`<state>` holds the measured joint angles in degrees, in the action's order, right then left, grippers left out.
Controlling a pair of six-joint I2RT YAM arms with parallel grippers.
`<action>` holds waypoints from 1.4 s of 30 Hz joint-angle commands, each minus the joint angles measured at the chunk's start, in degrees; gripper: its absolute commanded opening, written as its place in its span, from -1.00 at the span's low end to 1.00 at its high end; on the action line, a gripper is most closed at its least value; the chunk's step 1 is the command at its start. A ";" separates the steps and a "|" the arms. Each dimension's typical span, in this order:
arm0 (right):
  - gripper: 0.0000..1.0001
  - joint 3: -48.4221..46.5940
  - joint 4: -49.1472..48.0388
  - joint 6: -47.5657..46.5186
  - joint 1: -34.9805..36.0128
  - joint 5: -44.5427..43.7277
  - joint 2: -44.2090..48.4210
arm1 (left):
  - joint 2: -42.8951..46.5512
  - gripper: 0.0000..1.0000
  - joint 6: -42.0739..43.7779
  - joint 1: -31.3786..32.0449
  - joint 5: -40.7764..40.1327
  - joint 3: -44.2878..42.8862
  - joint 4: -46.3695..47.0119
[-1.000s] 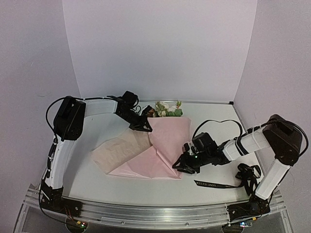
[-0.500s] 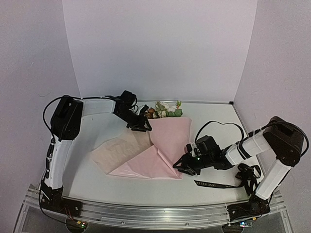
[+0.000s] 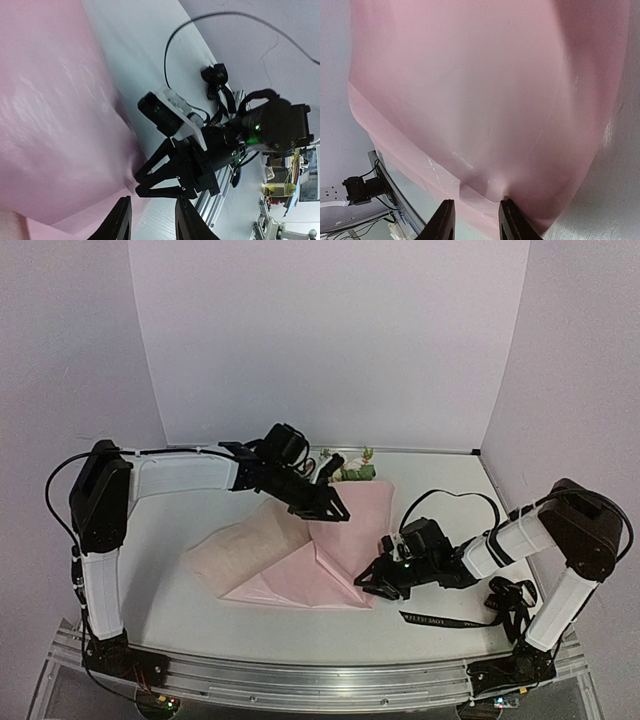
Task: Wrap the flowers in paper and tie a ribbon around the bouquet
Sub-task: Press the fold line of the 2/3-folded wrapping paper.
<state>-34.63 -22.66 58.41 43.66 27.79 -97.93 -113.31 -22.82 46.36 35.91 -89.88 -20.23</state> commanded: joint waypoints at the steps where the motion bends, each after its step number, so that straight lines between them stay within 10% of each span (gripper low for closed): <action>1: -0.39 -2.00 -0.55 -0.26 0.11 0.86 0.11 | -3.57 -0.41 -3.10 0.49 3.72 2.39 3.13; 42: -0.37 6.14 -3.01 3.15 1.47 -1.21 2.02 | -12.80 -0.82 -6.62 0.22 -4.94 9.83 0.13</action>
<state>-31.51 -25.95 60.43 43.98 28.03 -97.35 -123.55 -30.04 46.76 34.46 -79.48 -16.98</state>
